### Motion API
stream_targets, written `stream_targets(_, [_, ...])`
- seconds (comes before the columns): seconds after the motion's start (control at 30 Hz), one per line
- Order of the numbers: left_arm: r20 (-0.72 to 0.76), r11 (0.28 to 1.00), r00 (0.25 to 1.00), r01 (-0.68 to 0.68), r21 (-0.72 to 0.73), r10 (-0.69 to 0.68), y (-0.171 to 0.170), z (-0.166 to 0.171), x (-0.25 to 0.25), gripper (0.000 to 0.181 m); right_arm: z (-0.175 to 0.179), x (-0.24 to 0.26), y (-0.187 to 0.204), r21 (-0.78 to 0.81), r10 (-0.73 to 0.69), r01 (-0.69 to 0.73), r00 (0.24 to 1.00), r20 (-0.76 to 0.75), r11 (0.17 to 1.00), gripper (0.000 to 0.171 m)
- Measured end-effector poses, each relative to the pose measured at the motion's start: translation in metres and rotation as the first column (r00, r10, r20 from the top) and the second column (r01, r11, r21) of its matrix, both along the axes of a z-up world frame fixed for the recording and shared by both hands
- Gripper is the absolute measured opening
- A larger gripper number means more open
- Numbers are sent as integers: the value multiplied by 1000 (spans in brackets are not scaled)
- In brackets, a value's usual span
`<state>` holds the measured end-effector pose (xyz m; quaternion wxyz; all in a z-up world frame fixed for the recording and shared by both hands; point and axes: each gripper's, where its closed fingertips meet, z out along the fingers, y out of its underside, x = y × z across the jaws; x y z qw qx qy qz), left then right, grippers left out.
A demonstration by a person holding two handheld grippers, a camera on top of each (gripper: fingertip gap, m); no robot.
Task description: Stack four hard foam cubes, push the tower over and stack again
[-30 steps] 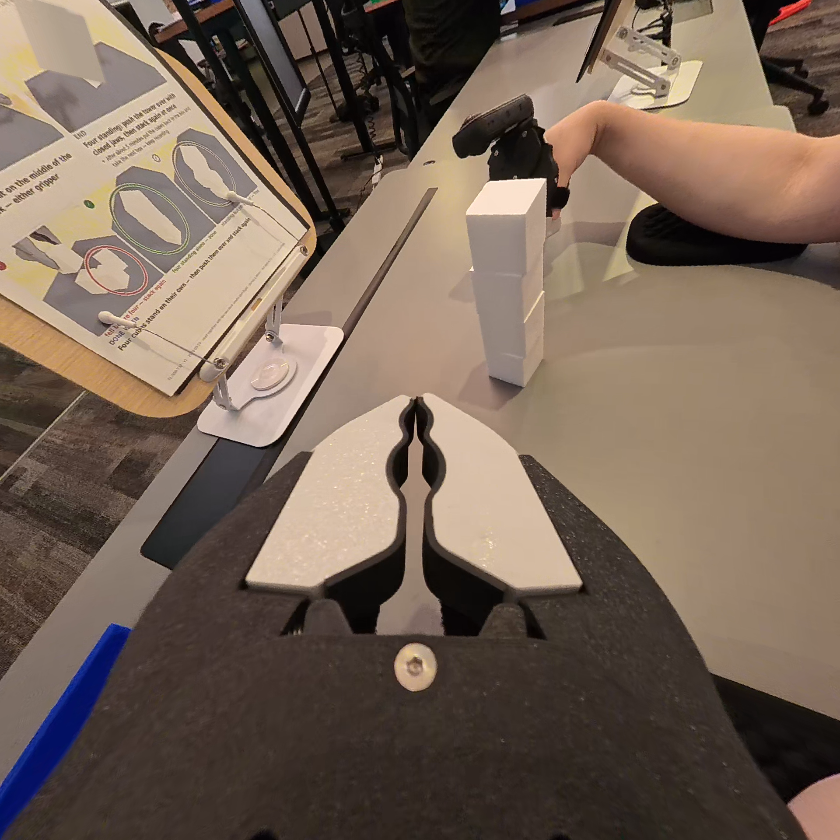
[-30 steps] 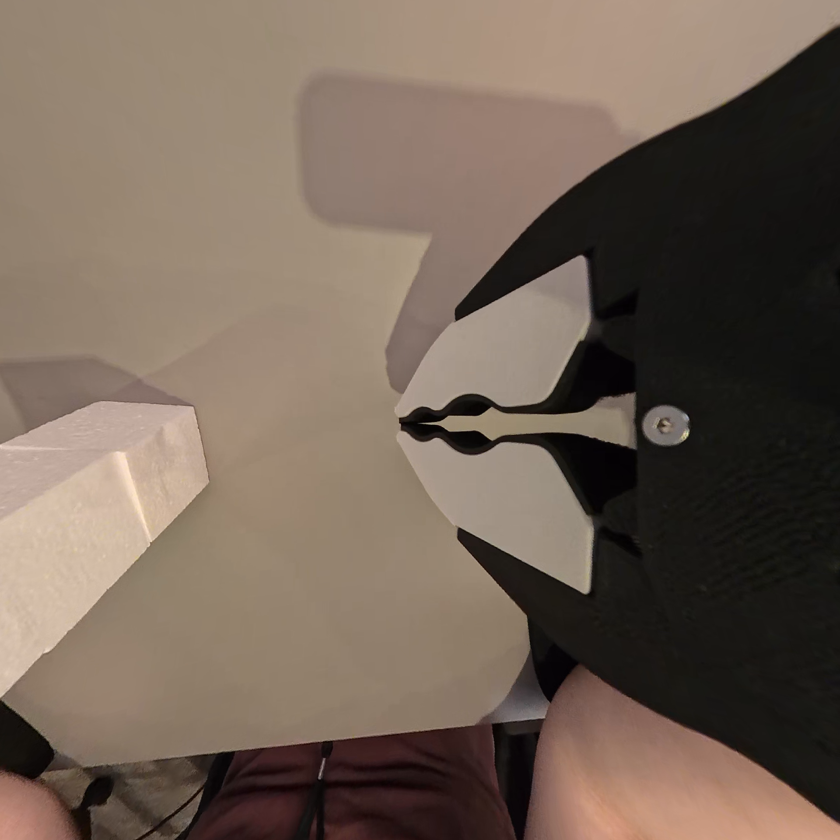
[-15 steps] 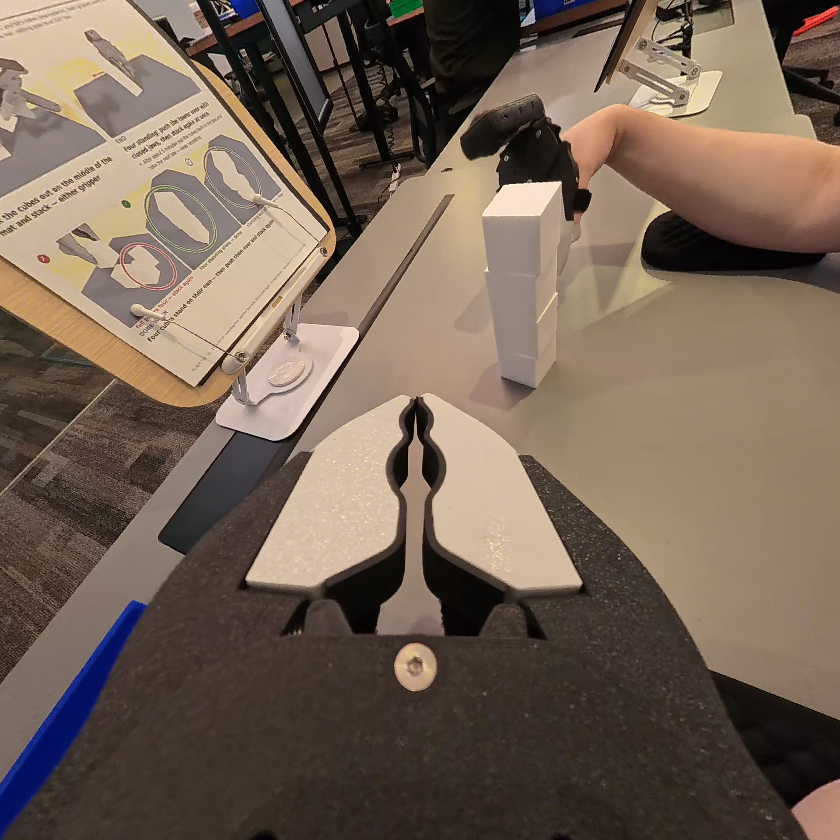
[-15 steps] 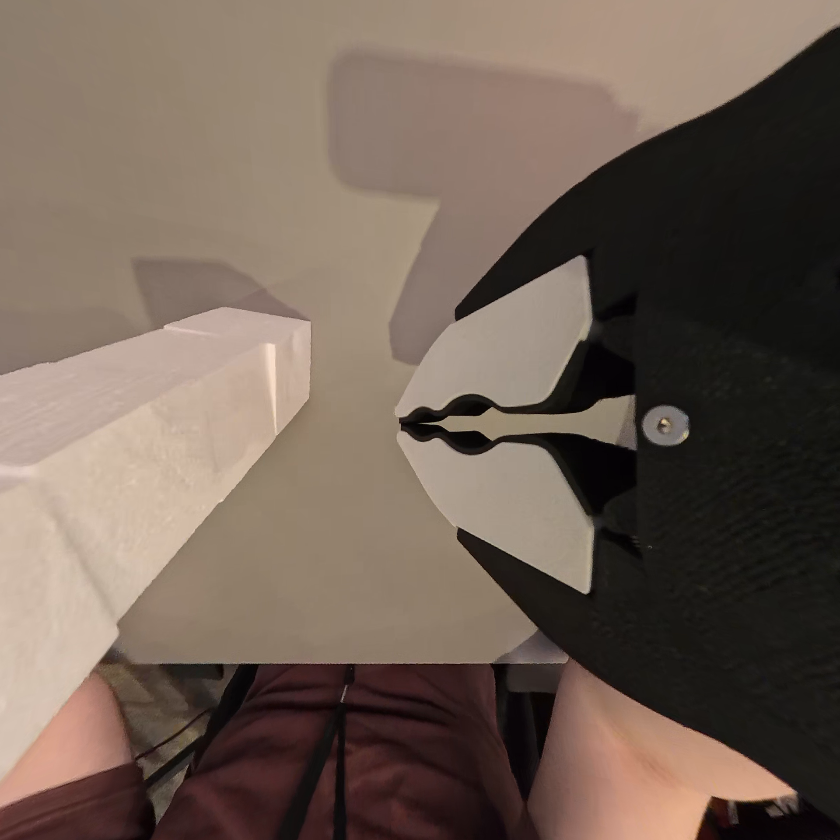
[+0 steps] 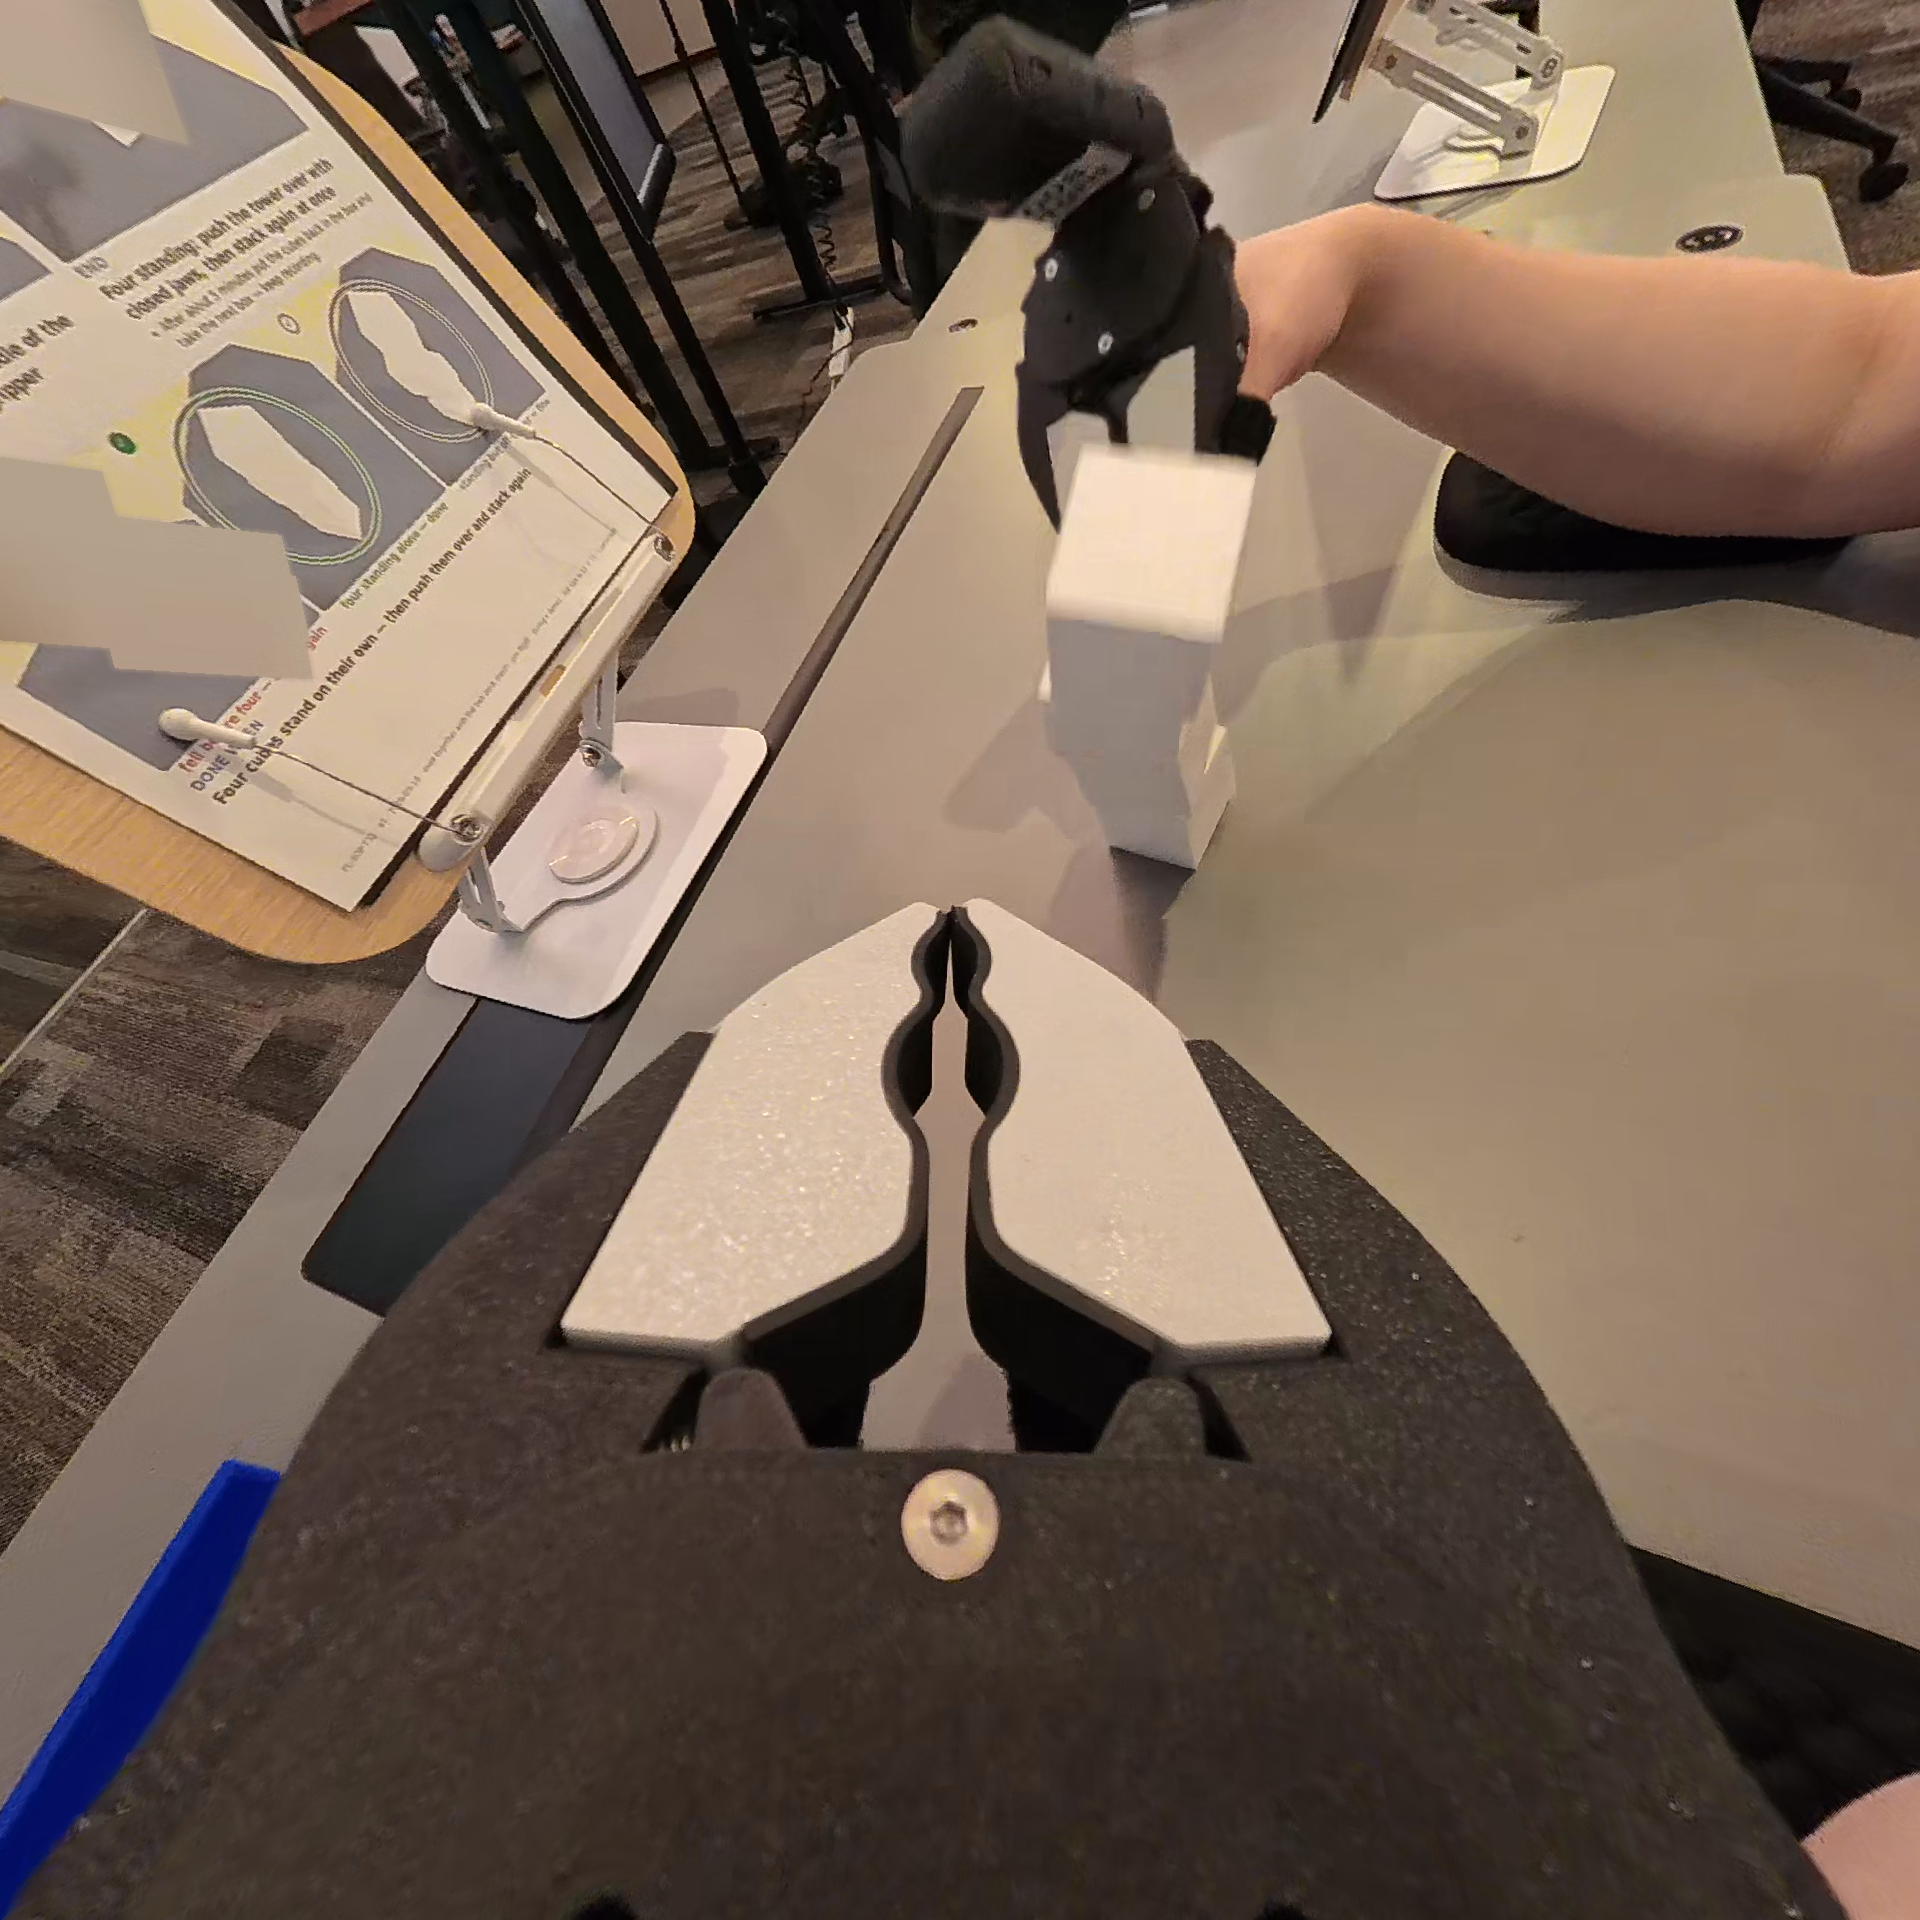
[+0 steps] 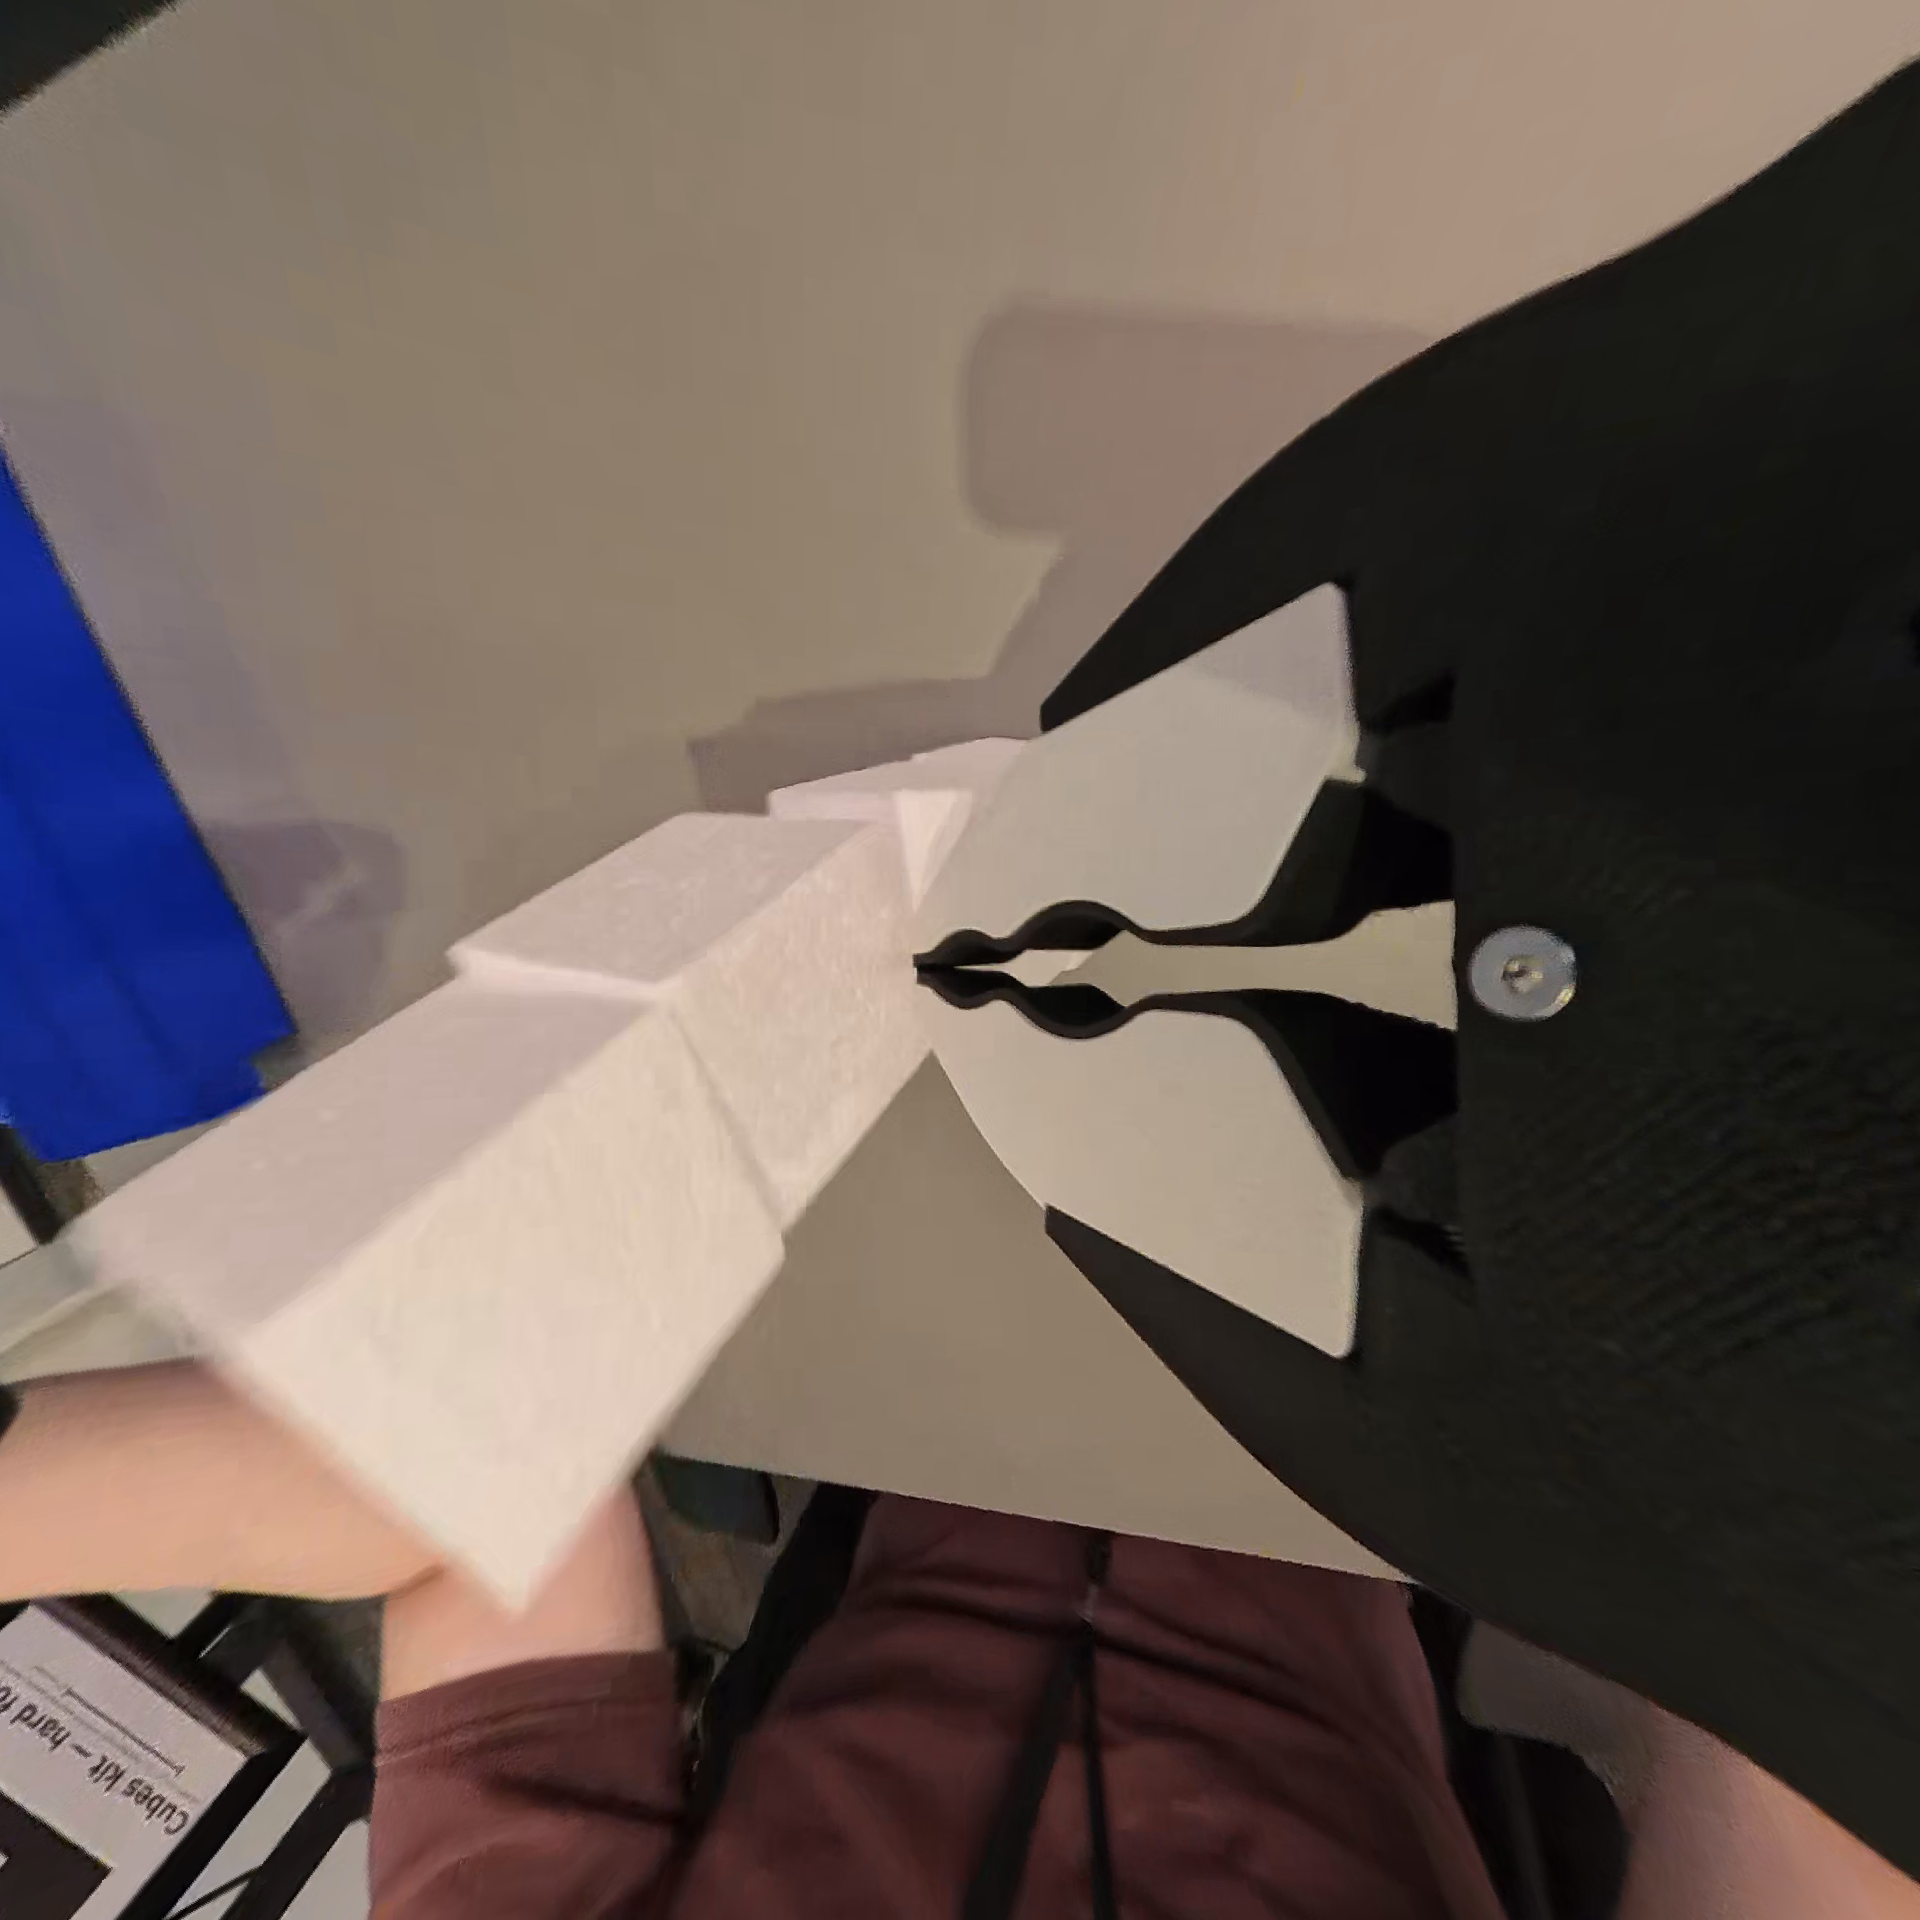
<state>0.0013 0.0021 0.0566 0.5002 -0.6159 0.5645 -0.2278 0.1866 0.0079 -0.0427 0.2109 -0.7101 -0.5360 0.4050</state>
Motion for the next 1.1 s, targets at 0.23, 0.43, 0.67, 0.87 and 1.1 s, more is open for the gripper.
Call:
stream_targets(0.23, [8,999,999,-44,-10,44,7,1,-1,15,35,15,8,134,-77,85,995,-70,987,1])
stream_targets(0.43, [110,997,992,-68,20,66,8,20,-6,28,69,60,4,157,-127,153,978,-165,976,0])
stream_targets(0.67, [104,998,992,-67,14,65,7,19,-6,27,-24,77,-6,32,-36,29,971,237,999,1])
stream_targets(0.87, [57,998,997,-59,5,59,9,10,1,27,-30,15,-3,138,5,-35,978,207,990,1])
stream_targets(1.1, [29,998,998,-56,-3,56,11,4,10,27,24,-18,-1,404,-42,28,999,27,914,1])
